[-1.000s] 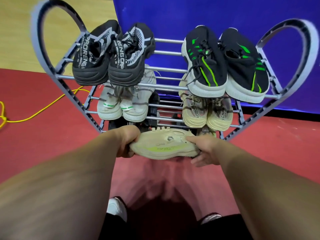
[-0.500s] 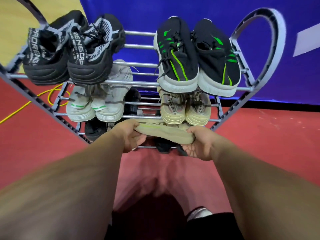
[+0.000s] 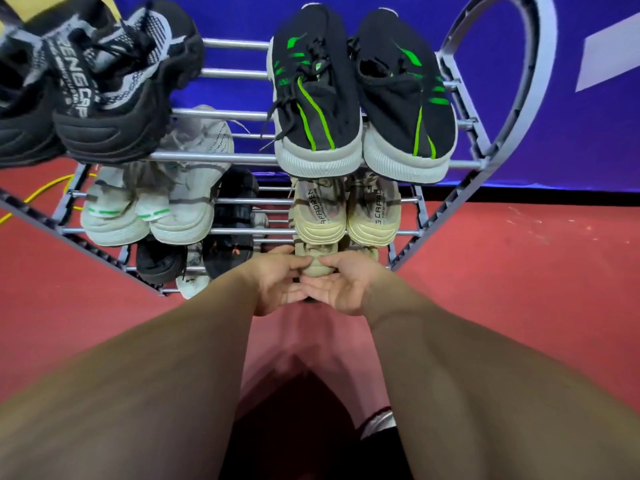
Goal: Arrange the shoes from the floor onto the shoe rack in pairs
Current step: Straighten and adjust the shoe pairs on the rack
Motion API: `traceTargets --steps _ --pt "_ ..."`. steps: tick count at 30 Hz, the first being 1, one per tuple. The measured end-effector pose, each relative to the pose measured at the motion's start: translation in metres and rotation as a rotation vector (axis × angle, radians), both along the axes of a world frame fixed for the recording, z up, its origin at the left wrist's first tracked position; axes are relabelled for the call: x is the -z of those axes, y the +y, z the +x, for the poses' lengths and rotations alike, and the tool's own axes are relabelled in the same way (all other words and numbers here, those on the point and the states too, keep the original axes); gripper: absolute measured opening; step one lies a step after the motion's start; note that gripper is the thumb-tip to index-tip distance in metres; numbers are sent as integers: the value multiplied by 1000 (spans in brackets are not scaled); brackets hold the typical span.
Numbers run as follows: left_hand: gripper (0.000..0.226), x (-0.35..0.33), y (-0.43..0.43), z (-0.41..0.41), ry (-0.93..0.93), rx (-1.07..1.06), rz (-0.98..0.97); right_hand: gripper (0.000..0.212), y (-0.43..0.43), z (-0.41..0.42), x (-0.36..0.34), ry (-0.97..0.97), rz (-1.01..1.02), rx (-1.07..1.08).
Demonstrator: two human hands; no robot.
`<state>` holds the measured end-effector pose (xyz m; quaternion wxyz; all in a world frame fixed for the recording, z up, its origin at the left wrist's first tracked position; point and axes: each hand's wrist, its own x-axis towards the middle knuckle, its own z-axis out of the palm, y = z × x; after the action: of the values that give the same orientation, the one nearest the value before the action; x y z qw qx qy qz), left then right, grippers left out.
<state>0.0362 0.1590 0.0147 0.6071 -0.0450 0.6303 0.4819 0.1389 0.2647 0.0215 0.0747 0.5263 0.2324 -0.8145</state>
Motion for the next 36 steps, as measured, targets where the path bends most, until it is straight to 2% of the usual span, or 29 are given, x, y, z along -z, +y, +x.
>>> traceTargets --steps 3,5,6,9,10,13,16,17,20,22,24,28,32,36 --pt "36 11 2 -2 14 -35 -46 29 -3 1 4 -75 61 -159" --pt "46 21 3 -3 40 -59 -111 38 -5 4 9 -149 160 -304" --pt "43 25 3 -2 60 -68 -143 41 -5 6 13 -193 210 -384" --pt "29 33 6 2 67 -97 -196 30 -3 12 14 -316 297 -541" --pt "27 36 7 3 65 -106 -201 32 0 16 14 -354 319 -601" --pt "18 42 12 7 63 -107 -220 61 12 27 11 -457 399 -711" --pt "23 46 15 7 97 -102 -243 75 22 36 20 -467 381 -503" --pt "23 45 17 8 103 -111 -246 73 24 38 24 -447 366 -410" --pt "20 43 21 13 112 -176 -197 46 31 36 33 -363 388 -191" --pt "32 44 25 17 100 -218 -137 38 34 33 33 -347 415 -100" --pt "44 47 28 21 89 -249 -110 38 37 29 36 -336 414 -19" --pt "51 51 35 24 77 -299 -92 48 43 28 52 -350 351 74" --pt "56 53 37 25 66 -337 -72 36 48 28 59 -368 355 154" --pt "59 57 39 25 71 -345 -63 37 49 26 65 -330 430 115"
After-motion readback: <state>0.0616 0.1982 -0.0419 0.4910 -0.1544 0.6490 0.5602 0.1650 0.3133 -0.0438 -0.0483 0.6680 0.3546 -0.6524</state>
